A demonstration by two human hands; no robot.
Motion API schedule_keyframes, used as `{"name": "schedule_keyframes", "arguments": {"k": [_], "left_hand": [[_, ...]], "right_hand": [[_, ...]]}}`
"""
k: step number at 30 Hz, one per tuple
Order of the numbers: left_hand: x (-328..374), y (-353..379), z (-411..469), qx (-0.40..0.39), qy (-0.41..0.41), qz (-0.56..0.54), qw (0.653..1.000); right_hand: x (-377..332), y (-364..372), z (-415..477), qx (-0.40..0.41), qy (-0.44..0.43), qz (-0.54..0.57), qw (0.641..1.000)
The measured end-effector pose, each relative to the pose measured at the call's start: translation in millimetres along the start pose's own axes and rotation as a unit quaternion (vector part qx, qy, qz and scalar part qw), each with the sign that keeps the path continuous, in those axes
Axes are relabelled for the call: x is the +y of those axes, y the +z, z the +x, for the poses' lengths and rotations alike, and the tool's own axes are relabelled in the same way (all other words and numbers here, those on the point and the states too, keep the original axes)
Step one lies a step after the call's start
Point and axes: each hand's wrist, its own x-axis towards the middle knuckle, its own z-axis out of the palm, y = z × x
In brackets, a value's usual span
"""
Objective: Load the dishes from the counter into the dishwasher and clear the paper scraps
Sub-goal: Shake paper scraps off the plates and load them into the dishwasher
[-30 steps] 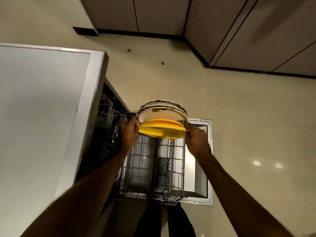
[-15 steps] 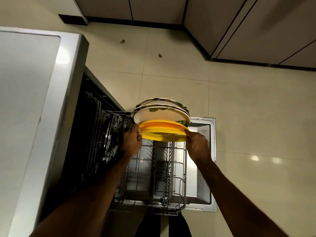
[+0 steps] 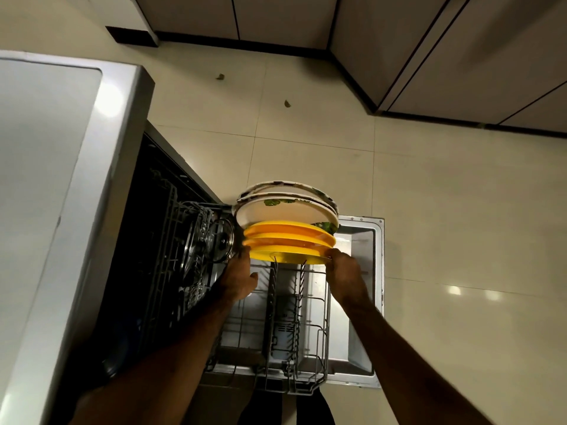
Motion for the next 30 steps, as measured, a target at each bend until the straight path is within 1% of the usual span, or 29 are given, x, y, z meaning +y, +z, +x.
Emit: {"name": "schedule_keyframes", "arguments": {"k": [2, 5, 7, 10, 11, 14, 17, 19, 24, 30], "left_hand": [[2, -2, -1, -0.006, -0.003, 0.000, 1.000], [12, -8, -6, -0.006, 0.008, 0.017, 1.000], [24, -14, -14, 0.002, 0.017, 0.035, 0.999], [42, -25, -28, 0.029, 0.034, 0.043, 0.998], [54, -37, -43, 0.048, 0.043, 0.040, 0.997], [71, -52, -62, 0.080, 0.084, 0.054, 0.992], [97, -77, -103, 0.122, 0.131, 0.122, 0.976], [115, -97, -136, 0.143, 0.144, 0.138, 0.969], [133, -137, -214, 0.188, 0.125, 0.143, 0.964], [117, -172, -308, 0.267, 0.071, 0.131, 0.952]], "right_hand": [[-3, -2, -5, -0.011, 0.002, 0.019, 1.000], [-11, -11, -21, 0.014, -0.055, 0.018, 0.998], [-21, -23, -31, 0.003, -0.073, 0.013, 0.997], [-37, -42, -43, 0.000, -0.090, 0.012, 0.996], [-45, -58, -52, 0.001, -0.106, 0.009, 0.994], [-57, -76, -64, 0.002, -0.122, 0.004, 0.993], [-77, -111, -87, 0.008, -0.167, -0.024, 0.986], [-90, -138, -104, 0.013, -0.200, -0.041, 0.979], [-127, -196, -147, 0.019, -0.275, -0.052, 0.960], [-173, -232, -198, -0.003, -0.336, -0.040, 0.941]]}}
